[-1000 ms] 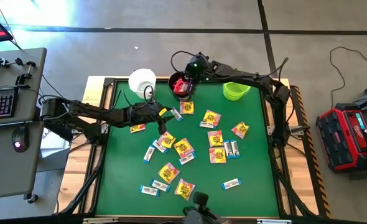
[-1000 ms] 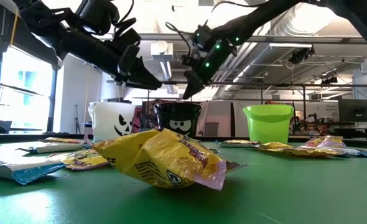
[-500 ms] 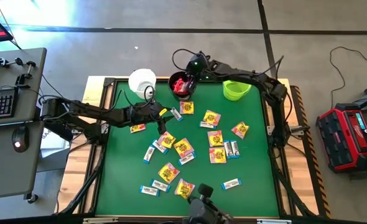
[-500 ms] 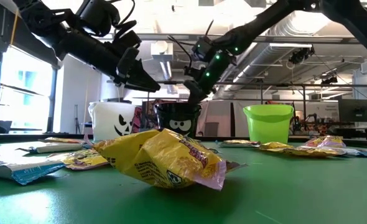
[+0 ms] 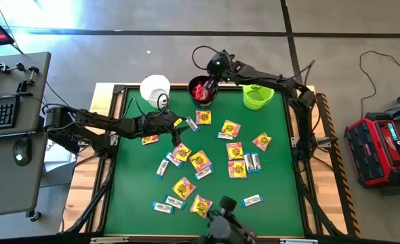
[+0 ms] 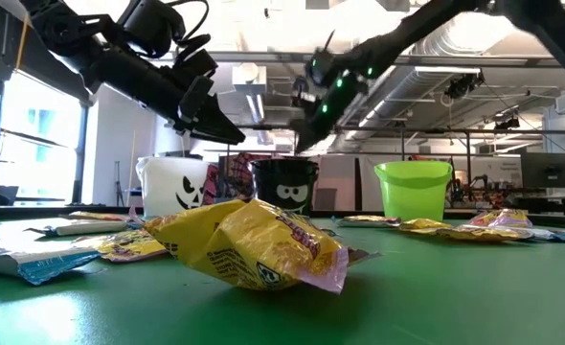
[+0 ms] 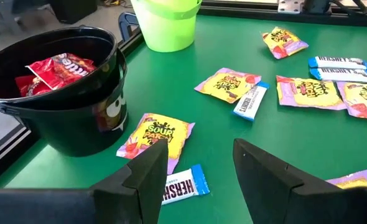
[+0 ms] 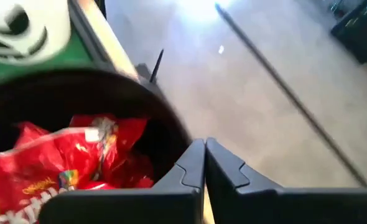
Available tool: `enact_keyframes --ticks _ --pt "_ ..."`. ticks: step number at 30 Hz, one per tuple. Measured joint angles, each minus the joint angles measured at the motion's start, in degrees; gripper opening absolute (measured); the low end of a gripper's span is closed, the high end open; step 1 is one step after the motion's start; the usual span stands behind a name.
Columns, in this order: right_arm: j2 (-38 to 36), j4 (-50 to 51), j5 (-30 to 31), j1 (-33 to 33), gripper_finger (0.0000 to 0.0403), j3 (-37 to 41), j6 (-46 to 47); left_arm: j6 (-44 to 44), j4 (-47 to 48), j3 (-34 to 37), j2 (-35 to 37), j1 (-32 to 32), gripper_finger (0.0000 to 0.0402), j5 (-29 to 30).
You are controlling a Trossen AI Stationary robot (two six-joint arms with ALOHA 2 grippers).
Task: Sort candy by brand, put in halloween buckets
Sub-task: Adjust the black bucket
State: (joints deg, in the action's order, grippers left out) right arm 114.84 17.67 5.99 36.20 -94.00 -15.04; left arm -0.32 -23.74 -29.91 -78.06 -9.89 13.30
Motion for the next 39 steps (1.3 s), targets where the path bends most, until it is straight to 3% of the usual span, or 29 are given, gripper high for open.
enact_keyframes --ticks 7,10,16,22,26,31,39 --pt "-3.7 5.6 -13.6 -3.8 0.0000 1.2 -7.3 0.5 0.0 0.0 0.0 0.0 0.0174 -0.3" --pt "-3.7 1.0 -16.2 -5.7 0.0000 6.0 -8.4 0.5 0.0 0.0 0.0 0.0 0.0175 -1.0" --pt "-5.1 -11.4 -15.3 -9.6 0.0000 16.9 -7.5 0.5 0.6 0.0 0.0 0.0 0.0175 -1.2" --pt "-11.5 -20.4 -13.2 -12.7 0.0000 23.8 -6.9 0.8 1.0 0.0 0.0 -0.3 0.0174 -2.4" --pt "-14.8 -19.7 -12.5 -12.8 0.0000 25.4 -5.3 1.0 0.9 0.0 0.0 -0.6 0.0174 -2.4" --pt "-15.8 -11.7 -19.3 -14.7 0.0000 25.5 -4.4 1.0 1.0 0.0 0.0 -0.6 0.0175 -2.4" --pt "-9.7 -13.9 -6.4 -16.6 0.0000 25.6 -4.9 0.9 1.4 0.0 0.0 -0.6 0.0175 -2.4"
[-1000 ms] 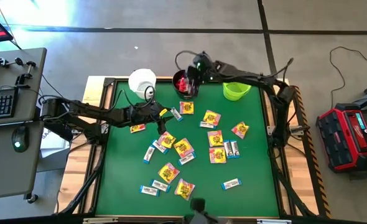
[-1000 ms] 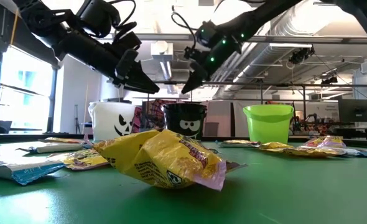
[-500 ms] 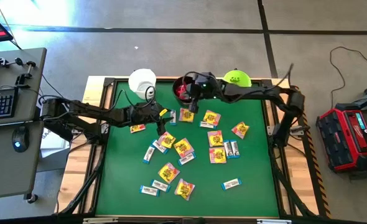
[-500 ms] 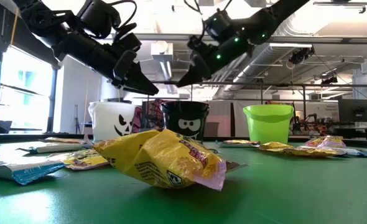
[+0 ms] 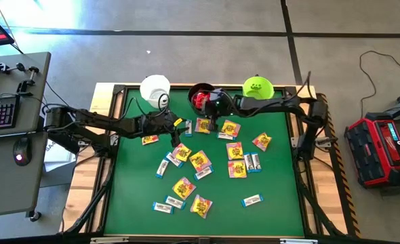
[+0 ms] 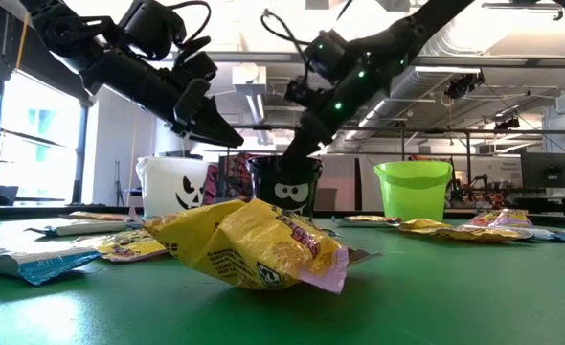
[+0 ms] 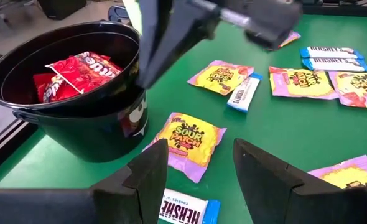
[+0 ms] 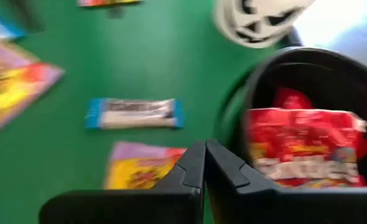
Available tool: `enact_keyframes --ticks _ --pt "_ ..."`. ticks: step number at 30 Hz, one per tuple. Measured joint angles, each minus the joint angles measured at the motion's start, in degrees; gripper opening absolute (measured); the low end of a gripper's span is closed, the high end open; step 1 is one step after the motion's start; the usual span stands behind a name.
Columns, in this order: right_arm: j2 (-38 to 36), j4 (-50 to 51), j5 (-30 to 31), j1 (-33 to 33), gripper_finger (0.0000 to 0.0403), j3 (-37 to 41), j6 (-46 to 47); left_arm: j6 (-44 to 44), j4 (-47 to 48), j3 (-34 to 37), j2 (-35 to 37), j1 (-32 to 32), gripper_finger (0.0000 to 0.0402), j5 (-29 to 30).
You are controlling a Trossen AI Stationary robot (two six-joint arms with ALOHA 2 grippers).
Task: Sort candy by brand, put in halloween buckets
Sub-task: Adjust the black bucket, then put the yellow candy into the green bucket
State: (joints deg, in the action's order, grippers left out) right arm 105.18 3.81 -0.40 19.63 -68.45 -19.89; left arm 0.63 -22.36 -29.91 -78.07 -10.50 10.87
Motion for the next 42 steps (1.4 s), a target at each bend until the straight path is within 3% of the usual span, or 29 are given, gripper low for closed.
enact_keyframes --ticks 8,17,30,42 --pt "1.0 -4.4 3.0 3.4 0.0000 0.0 3.3 -0.1 0.3 0.0 0.0 0.0 0.0174 0.0" --pt "1.0 -6.9 -0.8 6.2 0.0000 0.0 2.9 -0.1 0.4 0.0 0.0 0.0 0.0175 0.2" --pt "-3.7 -1.5 -3.5 0.2 0.0000 -1.5 3.1 0.0 1.6 0.0 2.1 0.0 0.0174 -0.9" --pt "-8.1 -24.0 -4.3 -6.0 0.0000 17.9 13.4 1.1 16.4 0.0 14.9 0.7 0.0147 -7.4"
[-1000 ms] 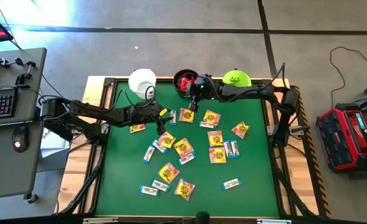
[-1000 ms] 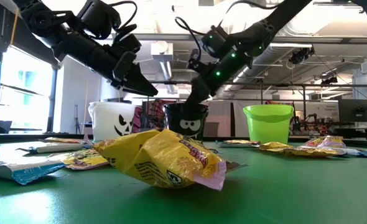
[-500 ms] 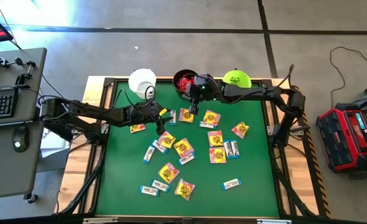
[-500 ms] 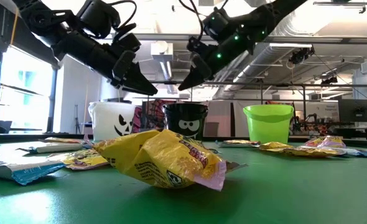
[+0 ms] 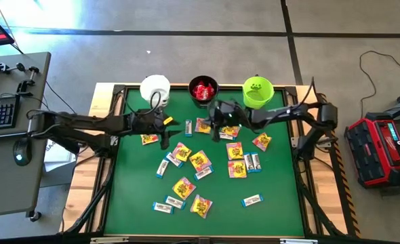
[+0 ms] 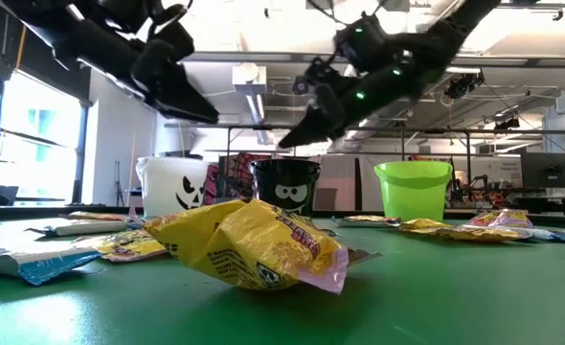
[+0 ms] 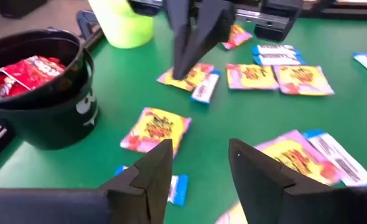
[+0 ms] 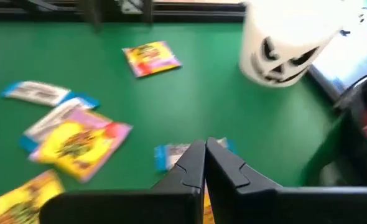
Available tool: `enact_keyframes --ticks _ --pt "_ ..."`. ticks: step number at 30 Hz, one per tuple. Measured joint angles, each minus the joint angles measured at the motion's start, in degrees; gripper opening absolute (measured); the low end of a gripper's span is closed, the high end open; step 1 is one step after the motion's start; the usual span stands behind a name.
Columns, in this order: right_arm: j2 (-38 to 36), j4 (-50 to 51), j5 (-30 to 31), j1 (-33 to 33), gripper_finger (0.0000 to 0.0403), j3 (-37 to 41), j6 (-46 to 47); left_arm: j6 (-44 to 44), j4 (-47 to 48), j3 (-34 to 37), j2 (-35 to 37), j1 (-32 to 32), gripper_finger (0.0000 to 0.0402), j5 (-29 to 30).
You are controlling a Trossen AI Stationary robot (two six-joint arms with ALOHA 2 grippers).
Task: Sort candy by brand, put in halloween buckets
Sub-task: Put the yellow candy into the green bucket
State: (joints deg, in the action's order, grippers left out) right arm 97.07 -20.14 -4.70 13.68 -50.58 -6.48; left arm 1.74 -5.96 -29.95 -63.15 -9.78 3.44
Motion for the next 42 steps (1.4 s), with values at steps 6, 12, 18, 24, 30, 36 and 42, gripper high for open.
enact_keyframes --ticks 6,12,18,24,30,36,42 --pt "-7.0 -7.7 3.8 -4.2 0.0000 10.7 4.5 -1.5 8.0 0.0 4.0 3.1 0.0121 -0.1" --pt "-17.4 -6.9 9.7 -10.4 0.0000 18.9 8.2 -4.8 22.8 -3.9 3.6 9.1 0.0104 0.7" --pt "-24.9 -4.9 15.3 -15.8 0.0000 23.6 10.6 -11.7 36.7 -7.1 1.7 15.1 0.0086 4.0" --pt "-26.8 -2.9 20.7 -17.8 0.0000 25.2 10.6 -19.6 48.6 -7.6 -4.7 18.2 0.0085 11.9" --pt "-26.6 -1.8 22.2 -17.9 0.0000 25.2 10.6 -24.0 52.6 -7.5 -13.4 18.4 0.0114 19.4" --pt "-26.6 -1.0 22.7 -17.9 0.0001 25.2 10.5 -24.7 52.8 -7.5 -20.6 17.2 0.0157 22.0" --pt "-26.6 -0.8 23.7 -17.9 0.0001 25.2 10.4 -24.3 53.4 -7.9 -25.0 16.6 0.0174 25.6"
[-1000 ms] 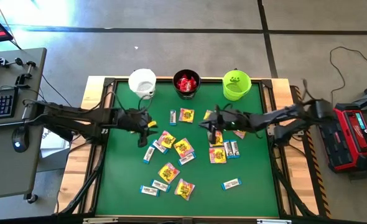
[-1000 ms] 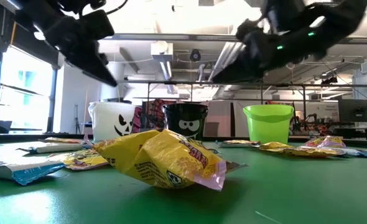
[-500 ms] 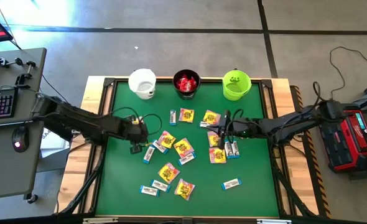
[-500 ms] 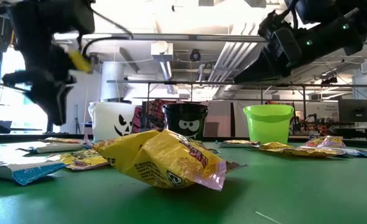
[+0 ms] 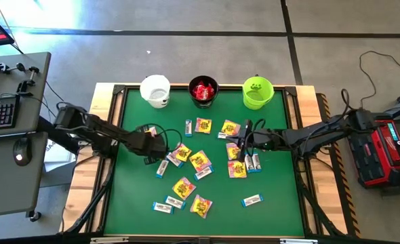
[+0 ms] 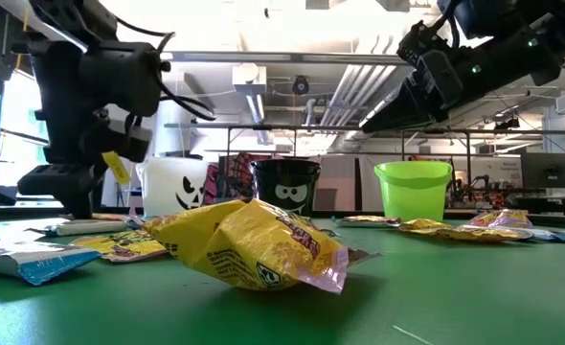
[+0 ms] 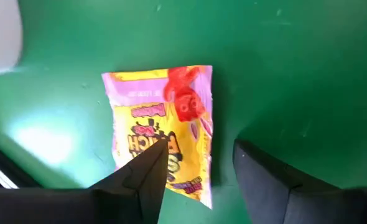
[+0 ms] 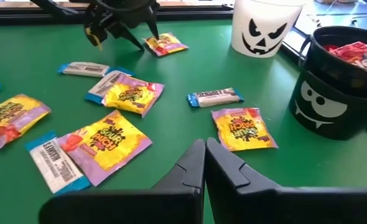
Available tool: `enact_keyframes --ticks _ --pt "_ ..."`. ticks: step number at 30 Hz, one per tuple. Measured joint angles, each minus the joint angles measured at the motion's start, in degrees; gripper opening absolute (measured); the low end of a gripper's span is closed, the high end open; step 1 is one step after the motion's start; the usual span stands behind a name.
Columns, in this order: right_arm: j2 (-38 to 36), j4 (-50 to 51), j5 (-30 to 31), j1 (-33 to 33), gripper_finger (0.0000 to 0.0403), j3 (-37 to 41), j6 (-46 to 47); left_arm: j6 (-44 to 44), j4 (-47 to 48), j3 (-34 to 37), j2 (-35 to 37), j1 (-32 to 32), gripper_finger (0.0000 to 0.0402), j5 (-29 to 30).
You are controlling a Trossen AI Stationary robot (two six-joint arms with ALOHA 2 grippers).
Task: Sort candy by brand, put in halloween buckets
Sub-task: Put the yellow candy into the green bucket
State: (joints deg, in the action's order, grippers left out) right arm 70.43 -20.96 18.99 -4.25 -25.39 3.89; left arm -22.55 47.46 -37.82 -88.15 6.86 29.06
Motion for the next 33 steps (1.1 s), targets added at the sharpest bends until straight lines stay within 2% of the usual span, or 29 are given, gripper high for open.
enact_keyframes --ticks 3,6,9,12,14,21,25,29,33 --pt "0.0 0.0 0.1 0.0 0.0001 0.0 0.0 0.2 0.0 0.1 -0.6 0.0 0.0169 2.4" --pt "0.0 0.0 0.1 0.0 0.0001 0.0 -0.1 0.2 -0.2 0.2 -0.6 -0.6 0.0146 3.4" --pt "0.0 0.2 0.1 0.0 0.0001 0.0 -0.3 0.2 -0.3 0.3 -0.8 -1.7 0.0100 4.3" --pt "0.0 0.2 0.1 0.0 0.0001 0.0 -0.3 1.2 0.2 0.6 -0.9 -3.3 0.0036 5.1" --pt "0.0 0.2 0.1 0.0 0.0001 0.0 -0.3 1.9 -0.4 0.3 -0.8 -3.8 0.0010 5.3" --pt "0.0 1.6 0.0 0.1 0.0003 0.0 0.2 6.6 -0.3 -4.3 0.3 -3.9 0.0001 4.6" --pt "0.0 2.2 0.0 0.1 0.0032 0.0 0.3 7.2 0.3 -5.3 1.9 -4.4 0.0004 4.8" --pt "0.0 2.4 0.0 0.1 0.0090 0.0 0.2 8.3 3.4 -5.2 1.6 -6.0 0.0037 4.5" --pt "0.0 2.4 0.0 0.1 0.0144 0.0 0.2 9.8 4.3 -5.2 0.5 -8.6 0.0098 -0.7"
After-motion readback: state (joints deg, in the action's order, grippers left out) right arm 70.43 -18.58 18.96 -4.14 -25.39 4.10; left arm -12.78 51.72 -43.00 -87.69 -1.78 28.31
